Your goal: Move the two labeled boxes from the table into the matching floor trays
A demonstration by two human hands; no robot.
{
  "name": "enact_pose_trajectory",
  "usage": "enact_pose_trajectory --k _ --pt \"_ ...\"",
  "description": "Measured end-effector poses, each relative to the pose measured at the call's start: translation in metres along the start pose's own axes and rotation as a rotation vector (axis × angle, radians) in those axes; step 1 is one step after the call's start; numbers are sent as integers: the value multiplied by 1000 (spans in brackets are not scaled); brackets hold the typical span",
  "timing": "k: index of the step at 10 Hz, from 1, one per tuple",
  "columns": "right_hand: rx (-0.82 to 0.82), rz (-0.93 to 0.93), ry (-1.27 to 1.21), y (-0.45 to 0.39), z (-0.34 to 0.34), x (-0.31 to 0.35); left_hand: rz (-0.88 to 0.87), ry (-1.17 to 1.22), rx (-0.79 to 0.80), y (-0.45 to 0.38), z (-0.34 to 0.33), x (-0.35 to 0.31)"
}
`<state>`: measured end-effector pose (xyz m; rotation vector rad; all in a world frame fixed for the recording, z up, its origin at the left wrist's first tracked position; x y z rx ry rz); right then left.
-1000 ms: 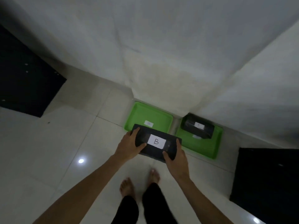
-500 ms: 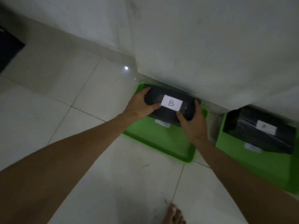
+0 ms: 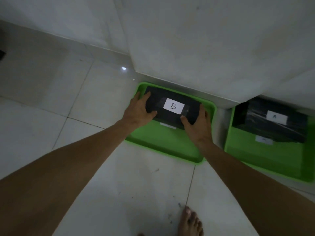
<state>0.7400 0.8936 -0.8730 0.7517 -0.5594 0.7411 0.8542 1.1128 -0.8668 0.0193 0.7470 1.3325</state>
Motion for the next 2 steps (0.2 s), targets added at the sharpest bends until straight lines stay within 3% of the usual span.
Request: enact_pose_trajectory --k 2 --pt "17 26 72 73 94 86 -84 -119 95 67 90 -66"
Point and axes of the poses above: each hand's wrist, its own y-axis away from the middle knuckle, its own z-axis out of the back of the hand, x = y × z, the point moved 9 cm from there along -y, towards the middle knuckle, and after that the axes turned 4 degrees about -y, right-handed, at the moved point
